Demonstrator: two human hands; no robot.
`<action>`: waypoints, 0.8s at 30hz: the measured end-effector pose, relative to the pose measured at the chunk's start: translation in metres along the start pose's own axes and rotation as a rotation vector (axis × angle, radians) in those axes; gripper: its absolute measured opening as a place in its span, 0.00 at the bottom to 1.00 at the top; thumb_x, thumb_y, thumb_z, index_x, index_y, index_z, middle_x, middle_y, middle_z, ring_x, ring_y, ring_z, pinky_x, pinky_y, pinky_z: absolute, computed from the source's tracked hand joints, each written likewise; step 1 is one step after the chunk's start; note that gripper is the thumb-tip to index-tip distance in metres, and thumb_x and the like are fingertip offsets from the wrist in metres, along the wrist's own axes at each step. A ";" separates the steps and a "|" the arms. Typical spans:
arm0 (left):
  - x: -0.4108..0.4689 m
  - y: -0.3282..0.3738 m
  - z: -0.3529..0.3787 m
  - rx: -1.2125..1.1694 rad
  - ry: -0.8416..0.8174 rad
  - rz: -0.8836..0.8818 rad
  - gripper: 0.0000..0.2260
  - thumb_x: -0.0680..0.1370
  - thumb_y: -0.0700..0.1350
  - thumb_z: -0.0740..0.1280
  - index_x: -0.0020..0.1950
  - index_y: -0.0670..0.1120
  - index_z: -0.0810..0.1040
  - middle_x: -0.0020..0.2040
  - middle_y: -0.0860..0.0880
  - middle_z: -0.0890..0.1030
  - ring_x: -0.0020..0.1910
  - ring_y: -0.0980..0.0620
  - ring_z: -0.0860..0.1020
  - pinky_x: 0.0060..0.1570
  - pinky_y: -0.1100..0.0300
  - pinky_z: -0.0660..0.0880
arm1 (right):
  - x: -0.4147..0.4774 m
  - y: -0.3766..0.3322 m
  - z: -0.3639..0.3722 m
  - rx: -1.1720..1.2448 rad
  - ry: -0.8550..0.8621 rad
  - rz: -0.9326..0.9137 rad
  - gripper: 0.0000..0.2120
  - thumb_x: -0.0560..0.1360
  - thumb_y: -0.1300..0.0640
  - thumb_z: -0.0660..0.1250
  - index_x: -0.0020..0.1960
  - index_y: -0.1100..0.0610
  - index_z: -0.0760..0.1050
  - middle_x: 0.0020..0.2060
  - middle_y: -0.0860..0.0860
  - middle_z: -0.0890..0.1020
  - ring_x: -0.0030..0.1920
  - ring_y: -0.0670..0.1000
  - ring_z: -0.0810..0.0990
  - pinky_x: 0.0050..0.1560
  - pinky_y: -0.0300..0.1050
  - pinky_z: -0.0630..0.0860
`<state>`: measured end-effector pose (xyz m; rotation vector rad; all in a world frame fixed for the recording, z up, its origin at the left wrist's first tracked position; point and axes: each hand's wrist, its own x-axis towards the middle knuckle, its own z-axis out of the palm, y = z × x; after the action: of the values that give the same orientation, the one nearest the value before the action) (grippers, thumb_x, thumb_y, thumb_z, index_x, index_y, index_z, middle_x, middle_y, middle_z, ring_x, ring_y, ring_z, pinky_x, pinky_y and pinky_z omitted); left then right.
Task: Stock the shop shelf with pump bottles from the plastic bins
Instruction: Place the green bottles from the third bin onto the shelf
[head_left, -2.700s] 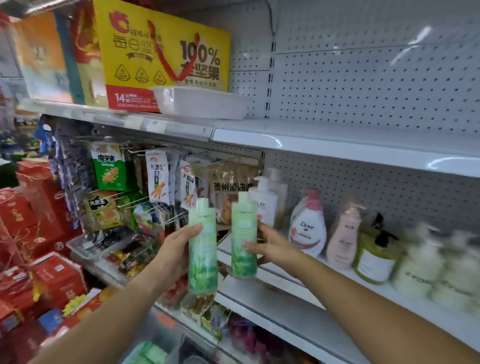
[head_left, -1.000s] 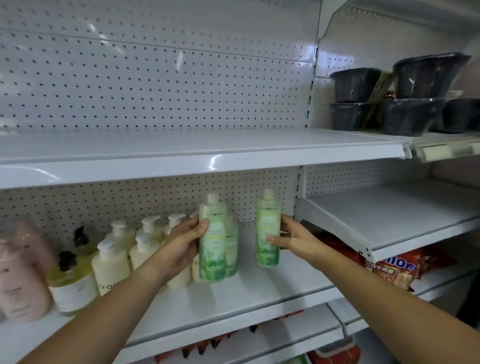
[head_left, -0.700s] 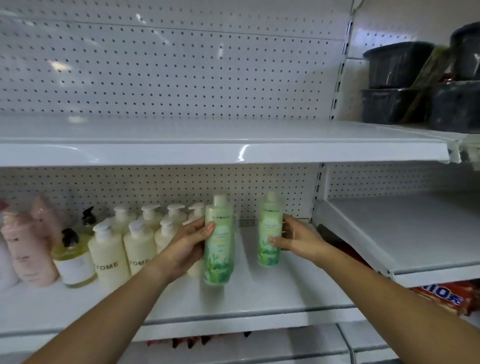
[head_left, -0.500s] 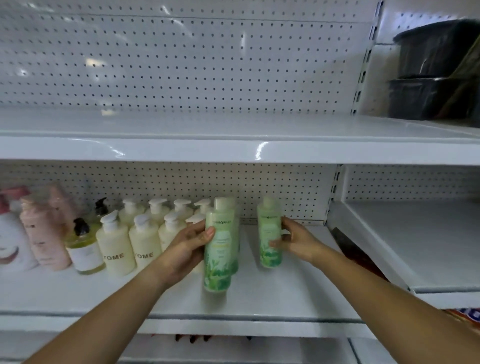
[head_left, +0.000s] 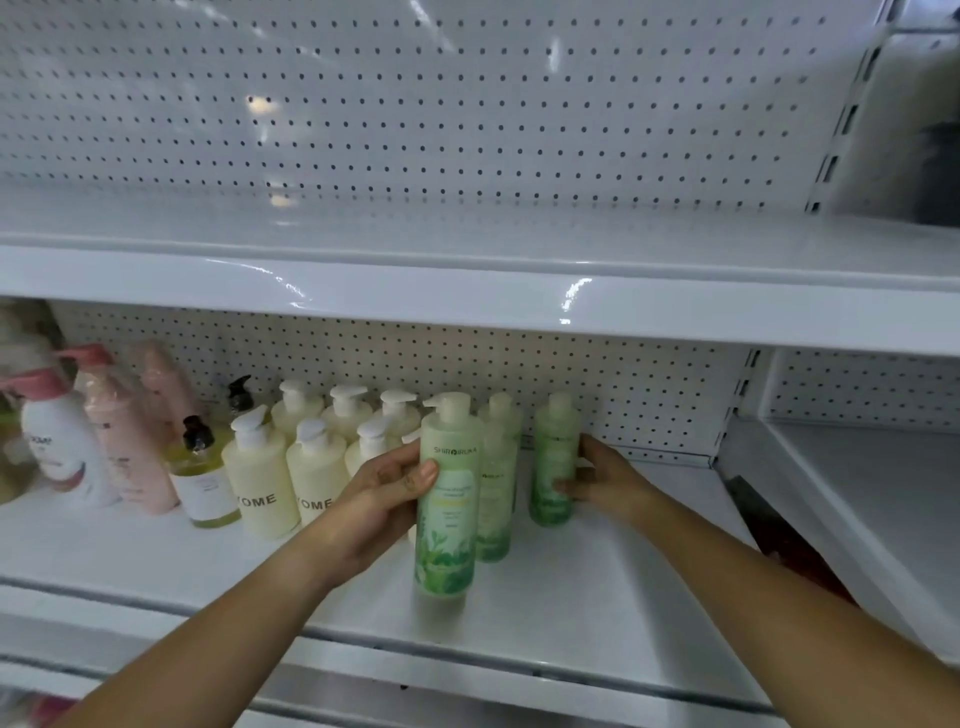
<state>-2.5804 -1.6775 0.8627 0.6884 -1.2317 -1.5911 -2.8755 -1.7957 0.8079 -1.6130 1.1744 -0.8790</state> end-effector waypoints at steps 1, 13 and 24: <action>0.000 0.000 0.000 0.000 -0.003 0.005 0.31 0.70 0.52 0.78 0.68 0.38 0.75 0.65 0.34 0.77 0.65 0.35 0.76 0.63 0.46 0.75 | 0.002 0.001 0.000 0.003 -0.011 0.001 0.29 0.69 0.65 0.78 0.64 0.50 0.70 0.65 0.54 0.77 0.62 0.56 0.79 0.62 0.59 0.77; 0.005 0.000 0.013 0.032 -0.061 0.020 0.34 0.71 0.53 0.77 0.71 0.37 0.72 0.67 0.33 0.75 0.67 0.34 0.74 0.69 0.39 0.68 | -0.019 -0.026 0.000 0.038 0.092 -0.009 0.36 0.71 0.68 0.76 0.72 0.52 0.64 0.61 0.50 0.76 0.58 0.45 0.77 0.50 0.35 0.78; 0.018 -0.006 0.055 -0.068 -0.142 0.030 0.33 0.70 0.52 0.78 0.68 0.36 0.75 0.64 0.34 0.78 0.64 0.37 0.76 0.63 0.45 0.75 | -0.150 -0.076 0.055 0.200 0.114 -0.144 0.31 0.67 0.59 0.78 0.68 0.52 0.71 0.61 0.51 0.81 0.61 0.50 0.80 0.61 0.46 0.78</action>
<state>-2.6367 -1.6724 0.8770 0.5189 -1.2778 -1.6718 -2.8458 -1.6289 0.8579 -1.5133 1.0211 -1.1563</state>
